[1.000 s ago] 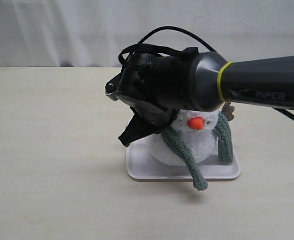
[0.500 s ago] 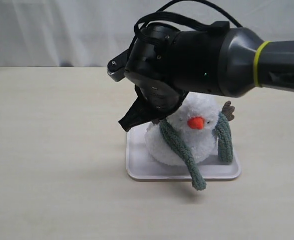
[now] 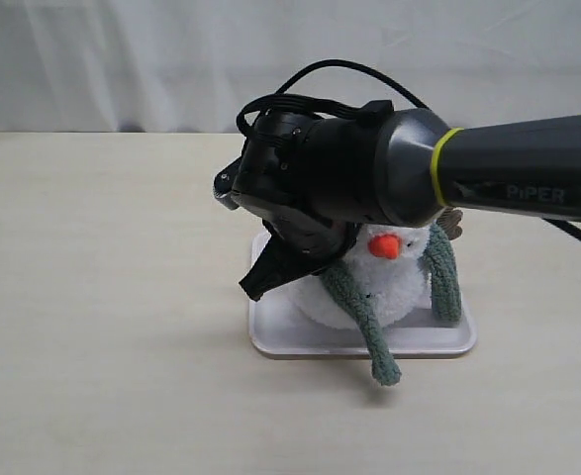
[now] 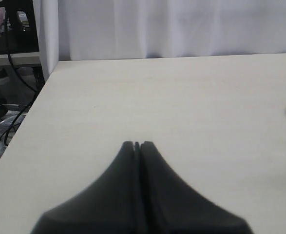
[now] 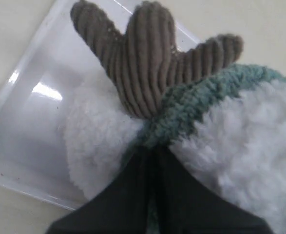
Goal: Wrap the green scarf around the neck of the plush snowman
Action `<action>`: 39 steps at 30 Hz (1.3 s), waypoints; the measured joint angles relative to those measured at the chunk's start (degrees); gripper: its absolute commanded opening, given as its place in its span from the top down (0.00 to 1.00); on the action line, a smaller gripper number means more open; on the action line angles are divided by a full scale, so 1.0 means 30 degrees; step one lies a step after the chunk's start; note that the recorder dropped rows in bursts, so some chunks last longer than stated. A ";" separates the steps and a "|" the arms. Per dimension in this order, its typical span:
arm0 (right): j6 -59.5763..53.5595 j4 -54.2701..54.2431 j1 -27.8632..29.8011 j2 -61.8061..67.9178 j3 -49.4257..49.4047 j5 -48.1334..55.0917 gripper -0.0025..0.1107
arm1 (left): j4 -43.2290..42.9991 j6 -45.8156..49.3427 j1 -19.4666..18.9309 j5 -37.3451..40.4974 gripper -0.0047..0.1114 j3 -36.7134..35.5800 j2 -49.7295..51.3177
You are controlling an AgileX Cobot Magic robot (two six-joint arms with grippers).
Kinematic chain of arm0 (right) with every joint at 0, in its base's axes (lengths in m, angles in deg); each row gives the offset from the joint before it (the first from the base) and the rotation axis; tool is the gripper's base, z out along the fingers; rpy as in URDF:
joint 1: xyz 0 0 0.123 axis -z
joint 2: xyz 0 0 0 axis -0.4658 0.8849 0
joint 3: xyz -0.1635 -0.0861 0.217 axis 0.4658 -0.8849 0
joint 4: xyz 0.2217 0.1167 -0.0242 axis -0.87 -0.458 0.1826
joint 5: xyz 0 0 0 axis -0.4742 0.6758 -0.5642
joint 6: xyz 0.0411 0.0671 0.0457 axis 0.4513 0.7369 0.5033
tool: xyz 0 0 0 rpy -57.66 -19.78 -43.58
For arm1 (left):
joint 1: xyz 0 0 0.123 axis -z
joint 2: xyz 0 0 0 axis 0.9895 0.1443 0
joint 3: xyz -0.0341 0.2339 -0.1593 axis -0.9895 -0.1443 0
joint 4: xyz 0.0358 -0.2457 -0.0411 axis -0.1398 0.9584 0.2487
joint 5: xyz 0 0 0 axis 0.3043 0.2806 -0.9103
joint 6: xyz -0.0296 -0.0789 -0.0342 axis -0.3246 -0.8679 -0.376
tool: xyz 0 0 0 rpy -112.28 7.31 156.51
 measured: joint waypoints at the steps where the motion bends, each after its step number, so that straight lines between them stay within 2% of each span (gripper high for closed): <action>1: 0.0000 0.0000 0.0000 0.0000 0.0000 0.0000 0.94 | 0.0000 0.0000 0.0000 0.0000 0.96 0.0000 0.0000; 17: -0.0410 -0.0320 0.0000 -0.2302 0.0038 0.1358 0.93 | 0.0000 0.0000 0.0000 0.0000 0.96 0.0000 0.0000; 22: -0.0262 -0.0457 0.0398 -0.3967 -0.0587 0.1397 0.76 | 0.0000 0.0000 0.0000 0.0000 0.96 0.0000 0.0000; 26: 0.0143 -0.0589 0.1724 -0.5245 -0.1678 0.1537 0.60 | 0.0000 0.0000 0.0000 0.0000 0.96 0.0000 0.0000; 31: 0.0347 -0.0589 0.3628 -0.6295 -0.4066 0.1230 0.46 | 0.0000 0.0000 0.0000 0.0000 0.96 0.0000 0.0000; 33: 0.0466 -0.0623 0.4466 -0.6379 -0.5287 0.0350 0.43 | 0.0000 0.0000 0.0000 0.0000 0.96 0.0000 0.0000; 39: 0.0636 -0.1176 0.7428 -0.6331 -1.0283 -0.8196 0.43 | 0.0000 0.0000 0.0000 0.0000 0.96 0.0000 0.0000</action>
